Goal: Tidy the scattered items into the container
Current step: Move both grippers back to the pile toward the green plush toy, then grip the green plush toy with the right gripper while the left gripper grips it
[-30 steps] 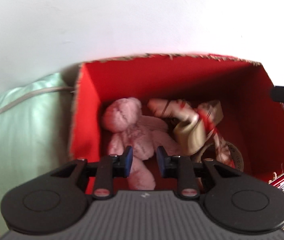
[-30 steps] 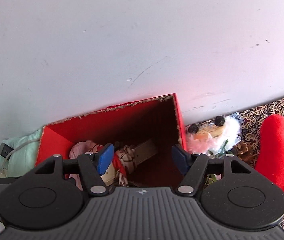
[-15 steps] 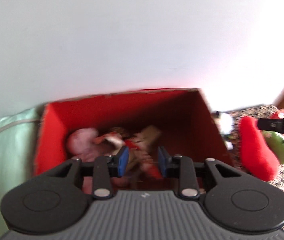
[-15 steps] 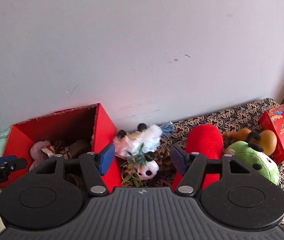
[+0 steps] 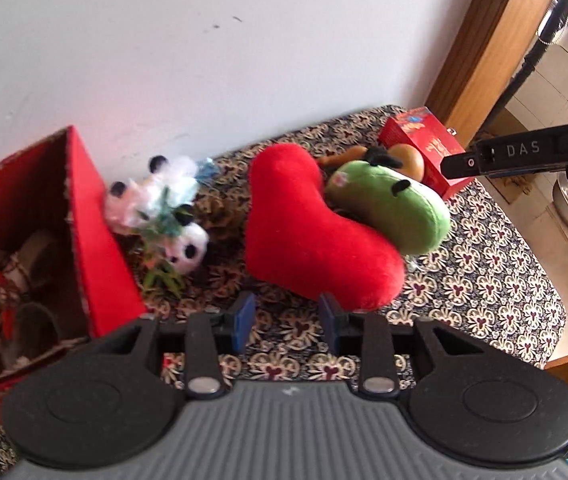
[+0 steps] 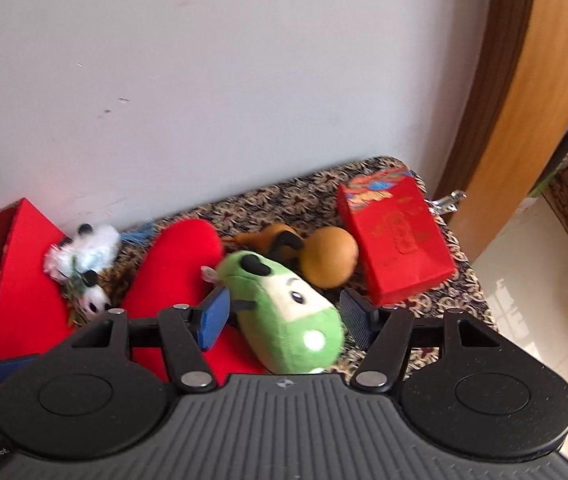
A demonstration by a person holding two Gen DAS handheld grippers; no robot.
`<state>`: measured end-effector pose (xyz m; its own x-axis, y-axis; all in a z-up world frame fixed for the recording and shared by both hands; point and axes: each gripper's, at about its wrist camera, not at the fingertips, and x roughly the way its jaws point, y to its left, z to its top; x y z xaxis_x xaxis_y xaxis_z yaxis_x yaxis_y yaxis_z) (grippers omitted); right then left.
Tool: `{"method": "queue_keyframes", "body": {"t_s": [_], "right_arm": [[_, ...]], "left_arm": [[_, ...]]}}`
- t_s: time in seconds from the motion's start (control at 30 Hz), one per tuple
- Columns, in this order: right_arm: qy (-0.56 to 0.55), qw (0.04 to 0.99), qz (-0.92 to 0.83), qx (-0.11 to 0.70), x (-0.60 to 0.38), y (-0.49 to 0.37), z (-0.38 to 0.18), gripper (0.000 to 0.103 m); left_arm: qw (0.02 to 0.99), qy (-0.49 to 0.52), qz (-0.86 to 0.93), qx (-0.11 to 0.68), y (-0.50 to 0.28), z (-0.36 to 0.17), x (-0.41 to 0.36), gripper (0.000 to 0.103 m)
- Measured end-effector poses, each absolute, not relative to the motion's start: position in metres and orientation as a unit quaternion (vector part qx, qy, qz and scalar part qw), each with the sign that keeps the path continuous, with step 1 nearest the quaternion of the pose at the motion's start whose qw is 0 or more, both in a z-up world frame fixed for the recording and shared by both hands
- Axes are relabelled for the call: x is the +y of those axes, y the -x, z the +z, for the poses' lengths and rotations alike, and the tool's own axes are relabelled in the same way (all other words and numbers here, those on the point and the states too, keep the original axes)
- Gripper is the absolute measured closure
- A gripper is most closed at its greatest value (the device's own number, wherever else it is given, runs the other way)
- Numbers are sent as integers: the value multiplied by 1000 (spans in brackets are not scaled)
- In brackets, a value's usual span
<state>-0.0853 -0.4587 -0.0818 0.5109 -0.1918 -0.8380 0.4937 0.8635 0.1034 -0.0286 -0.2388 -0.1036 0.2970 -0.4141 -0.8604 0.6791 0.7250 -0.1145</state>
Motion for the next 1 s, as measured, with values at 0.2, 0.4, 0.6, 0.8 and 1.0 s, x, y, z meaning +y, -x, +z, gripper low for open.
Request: {"method": "queue_keyframes", "body": {"t_s": [0.2, 0.4, 0.6, 0.8, 1.0], "right_arm": [[-186, 851, -207, 445, -496, 110, -97, 39], [-191, 853, -155, 460, -532, 90, -107, 39], [-242, 840, -105, 474, -551, 87, -116, 39], [-295, 817, -44, 494, -554, 70, -132, 38], [-317, 790, -15, 524, -552, 41, -159, 34]], "left_arm": [[776, -96, -350, 516, 20, -119, -294, 69], [783, -84, -332, 519, 5, -119, -344, 60], [778, -72, -334, 527, 8, -126, -363, 41], [765, -67, -326, 552, -1, -148, -374, 39], [757, -67, -331, 559, -11, -166, -387, 18]]}}
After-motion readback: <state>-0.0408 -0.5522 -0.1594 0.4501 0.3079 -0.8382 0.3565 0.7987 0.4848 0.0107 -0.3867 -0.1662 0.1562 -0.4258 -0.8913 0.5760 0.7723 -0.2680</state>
